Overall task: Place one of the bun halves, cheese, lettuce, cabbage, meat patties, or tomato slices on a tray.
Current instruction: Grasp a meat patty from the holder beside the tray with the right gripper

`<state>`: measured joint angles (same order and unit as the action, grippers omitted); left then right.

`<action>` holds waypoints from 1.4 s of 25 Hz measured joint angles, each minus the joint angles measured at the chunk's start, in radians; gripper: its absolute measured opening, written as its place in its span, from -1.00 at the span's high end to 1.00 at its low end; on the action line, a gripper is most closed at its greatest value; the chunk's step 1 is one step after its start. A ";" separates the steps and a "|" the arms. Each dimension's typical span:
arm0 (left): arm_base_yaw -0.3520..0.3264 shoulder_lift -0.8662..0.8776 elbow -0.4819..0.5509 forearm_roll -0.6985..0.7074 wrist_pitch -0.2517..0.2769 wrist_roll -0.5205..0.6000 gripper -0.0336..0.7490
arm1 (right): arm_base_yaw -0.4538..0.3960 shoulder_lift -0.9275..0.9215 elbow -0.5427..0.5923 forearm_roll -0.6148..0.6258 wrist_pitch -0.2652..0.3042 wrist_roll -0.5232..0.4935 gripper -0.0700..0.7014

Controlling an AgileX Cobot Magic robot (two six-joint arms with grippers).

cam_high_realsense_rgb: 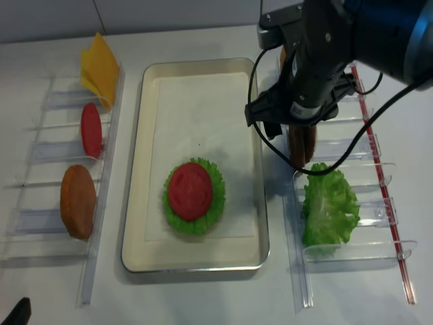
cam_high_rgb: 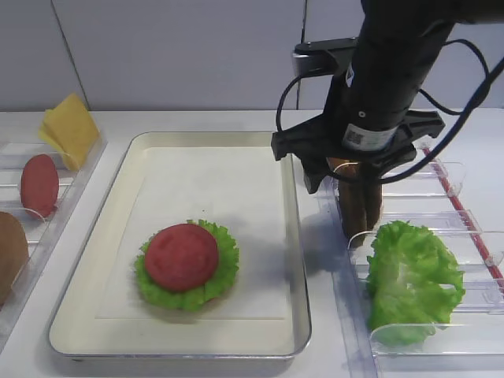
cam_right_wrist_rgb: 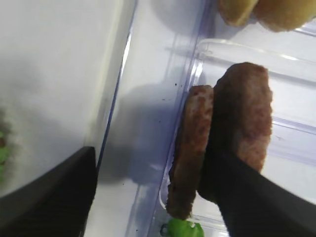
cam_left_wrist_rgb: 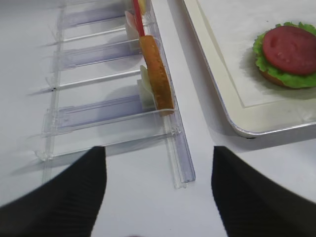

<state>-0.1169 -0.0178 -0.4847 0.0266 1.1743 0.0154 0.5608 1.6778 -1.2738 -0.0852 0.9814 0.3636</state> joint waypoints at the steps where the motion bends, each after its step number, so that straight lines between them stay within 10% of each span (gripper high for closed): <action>1: 0.000 0.000 0.000 0.000 0.000 0.000 -0.28 | 0.000 0.002 0.000 -0.002 -0.002 0.002 -0.56; 16: 0.000 0.000 0.000 0.000 0.000 0.000 -0.28 | 0.000 0.057 -0.006 -0.037 -0.025 0.046 -0.18; 25: 0.000 0.000 0.000 0.000 0.000 0.000 -0.28 | 0.000 0.060 -0.006 -0.111 -0.010 0.111 0.39; 35: 0.000 0.000 0.000 0.000 0.000 0.000 -0.28 | 0.000 0.060 -0.006 -0.117 -0.008 0.113 0.40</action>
<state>-0.1169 -0.0178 -0.4847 0.0266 1.1743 0.0154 0.5608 1.7380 -1.2796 -0.2024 0.9735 0.4765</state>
